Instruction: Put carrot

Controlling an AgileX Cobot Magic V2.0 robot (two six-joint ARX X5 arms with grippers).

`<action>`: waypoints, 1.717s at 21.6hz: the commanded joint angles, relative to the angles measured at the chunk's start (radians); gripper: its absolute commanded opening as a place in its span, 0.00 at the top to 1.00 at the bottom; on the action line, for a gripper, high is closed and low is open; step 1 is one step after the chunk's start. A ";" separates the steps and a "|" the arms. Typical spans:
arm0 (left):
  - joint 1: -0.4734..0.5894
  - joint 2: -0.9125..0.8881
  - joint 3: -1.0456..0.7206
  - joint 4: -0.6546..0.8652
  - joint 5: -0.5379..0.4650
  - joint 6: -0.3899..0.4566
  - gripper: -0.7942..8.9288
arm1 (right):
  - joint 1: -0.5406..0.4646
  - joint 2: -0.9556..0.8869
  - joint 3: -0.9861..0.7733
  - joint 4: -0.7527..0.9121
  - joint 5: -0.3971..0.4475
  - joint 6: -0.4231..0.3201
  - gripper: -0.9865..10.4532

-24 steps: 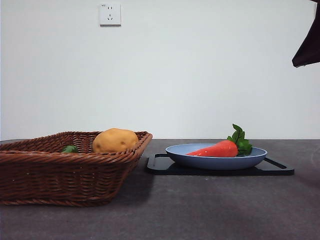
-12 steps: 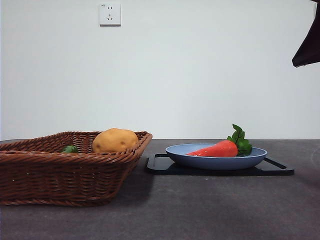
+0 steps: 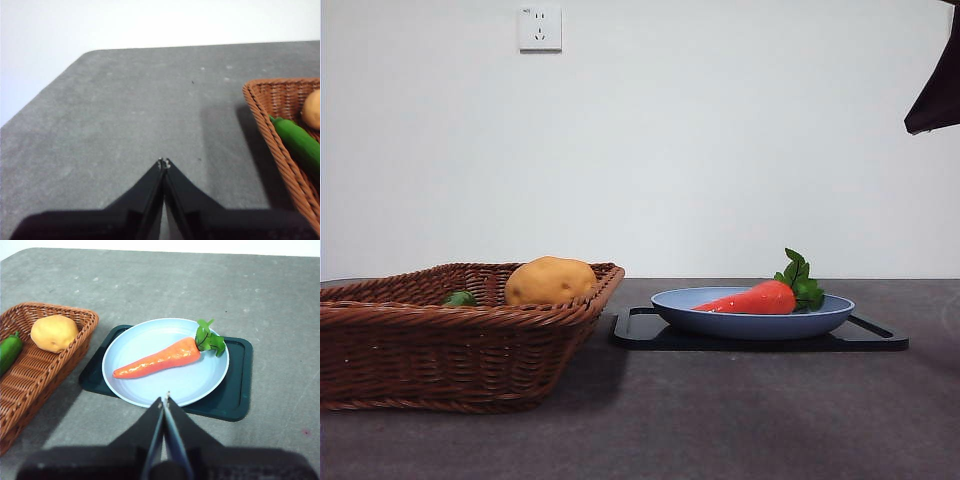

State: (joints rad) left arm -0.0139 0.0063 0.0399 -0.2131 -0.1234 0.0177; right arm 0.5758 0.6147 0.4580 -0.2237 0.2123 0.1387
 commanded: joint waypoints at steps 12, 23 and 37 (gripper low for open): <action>0.009 -0.005 -0.033 0.043 -0.002 -0.051 0.91 | 0.007 0.001 0.009 0.011 0.003 0.010 0.91; 0.009 -0.005 -0.033 0.045 -0.002 -0.051 0.91 | -0.027 -0.122 0.000 -0.011 0.085 -0.210 0.91; 0.009 -0.005 -0.033 0.048 -0.002 -0.051 0.91 | -0.477 -0.526 -0.328 0.037 -0.222 -0.154 0.91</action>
State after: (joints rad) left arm -0.0086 0.0059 0.0177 -0.1776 -0.1230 -0.0269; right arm 0.0986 0.0948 0.1436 -0.1936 -0.0051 -0.0399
